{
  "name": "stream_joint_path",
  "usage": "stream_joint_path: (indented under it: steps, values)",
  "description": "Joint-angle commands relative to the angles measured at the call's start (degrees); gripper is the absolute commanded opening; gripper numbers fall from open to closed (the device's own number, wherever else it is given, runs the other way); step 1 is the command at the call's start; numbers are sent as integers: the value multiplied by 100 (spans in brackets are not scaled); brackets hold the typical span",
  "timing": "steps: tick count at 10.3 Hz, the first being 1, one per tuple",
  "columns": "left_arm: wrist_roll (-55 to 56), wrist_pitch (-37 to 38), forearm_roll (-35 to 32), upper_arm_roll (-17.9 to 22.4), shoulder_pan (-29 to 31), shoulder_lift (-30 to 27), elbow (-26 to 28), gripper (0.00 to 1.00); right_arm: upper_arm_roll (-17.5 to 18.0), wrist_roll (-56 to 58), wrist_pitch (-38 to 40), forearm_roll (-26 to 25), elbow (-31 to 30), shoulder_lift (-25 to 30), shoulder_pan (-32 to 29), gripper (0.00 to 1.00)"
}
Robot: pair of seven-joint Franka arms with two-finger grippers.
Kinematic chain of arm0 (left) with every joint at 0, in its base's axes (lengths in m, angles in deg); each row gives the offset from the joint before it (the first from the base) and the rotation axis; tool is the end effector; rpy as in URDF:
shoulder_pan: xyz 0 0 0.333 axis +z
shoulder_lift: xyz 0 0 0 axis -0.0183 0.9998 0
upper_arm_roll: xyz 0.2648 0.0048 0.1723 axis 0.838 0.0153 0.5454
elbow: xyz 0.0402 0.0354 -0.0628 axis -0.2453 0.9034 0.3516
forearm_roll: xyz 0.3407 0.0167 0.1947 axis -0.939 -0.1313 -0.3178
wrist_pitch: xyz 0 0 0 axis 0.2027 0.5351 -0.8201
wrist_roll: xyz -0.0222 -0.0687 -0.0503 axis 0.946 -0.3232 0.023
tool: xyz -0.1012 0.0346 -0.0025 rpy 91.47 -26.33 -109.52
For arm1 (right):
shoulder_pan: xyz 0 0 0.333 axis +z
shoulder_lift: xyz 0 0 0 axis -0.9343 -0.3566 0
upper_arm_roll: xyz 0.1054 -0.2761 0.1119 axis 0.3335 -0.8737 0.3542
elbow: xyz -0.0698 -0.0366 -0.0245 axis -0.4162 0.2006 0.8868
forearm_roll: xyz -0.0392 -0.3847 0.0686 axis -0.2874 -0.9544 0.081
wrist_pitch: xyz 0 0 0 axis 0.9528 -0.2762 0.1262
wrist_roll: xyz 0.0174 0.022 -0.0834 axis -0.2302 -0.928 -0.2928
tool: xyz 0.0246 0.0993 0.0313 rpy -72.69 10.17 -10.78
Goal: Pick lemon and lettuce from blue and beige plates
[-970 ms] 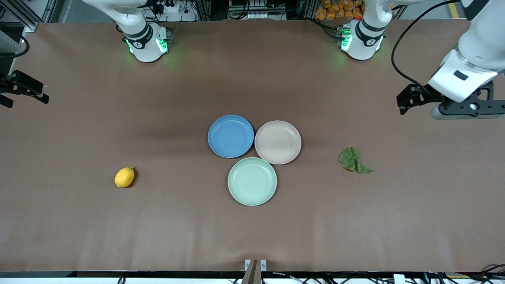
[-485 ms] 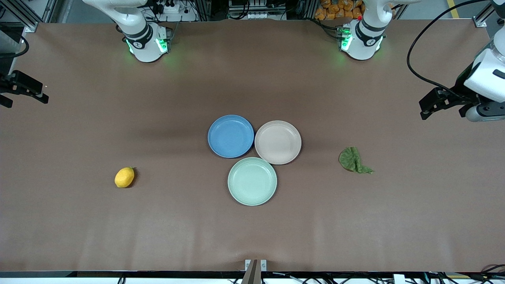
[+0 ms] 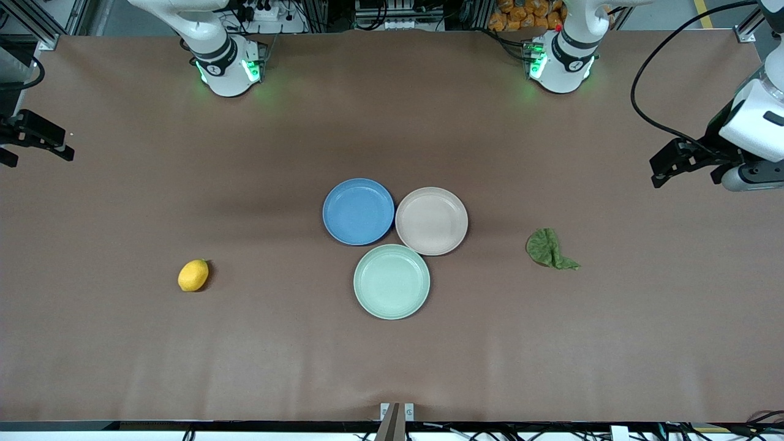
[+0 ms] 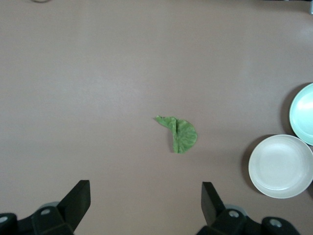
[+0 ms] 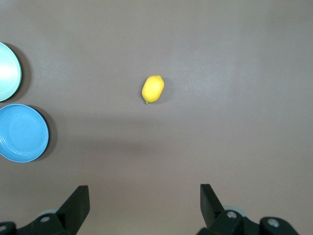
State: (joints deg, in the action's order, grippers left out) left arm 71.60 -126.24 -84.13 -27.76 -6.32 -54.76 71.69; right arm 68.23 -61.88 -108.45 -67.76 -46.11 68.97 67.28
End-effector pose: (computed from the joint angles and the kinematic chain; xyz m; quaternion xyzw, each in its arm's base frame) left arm 0.5700 -0.0775 0.6318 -0.9986 -0.0180 -0.0476 0.0132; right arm 0.5487 -0.0442 0.6489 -0.9989 -0.0431 -0.0049 0.0199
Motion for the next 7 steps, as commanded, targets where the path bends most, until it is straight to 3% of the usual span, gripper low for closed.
stream_joint_path:
  steps: [1, 7]
  values:
    - [-368, 223, 379, -4, 149, -245, 270, 100, 11, 30, 46, -60, 98, -15, -2, 100]
    - [-694, 524, 293, -4, 149, -236, 200, 100, 11, 21, 55, -51, 89, -15, 7, 100]
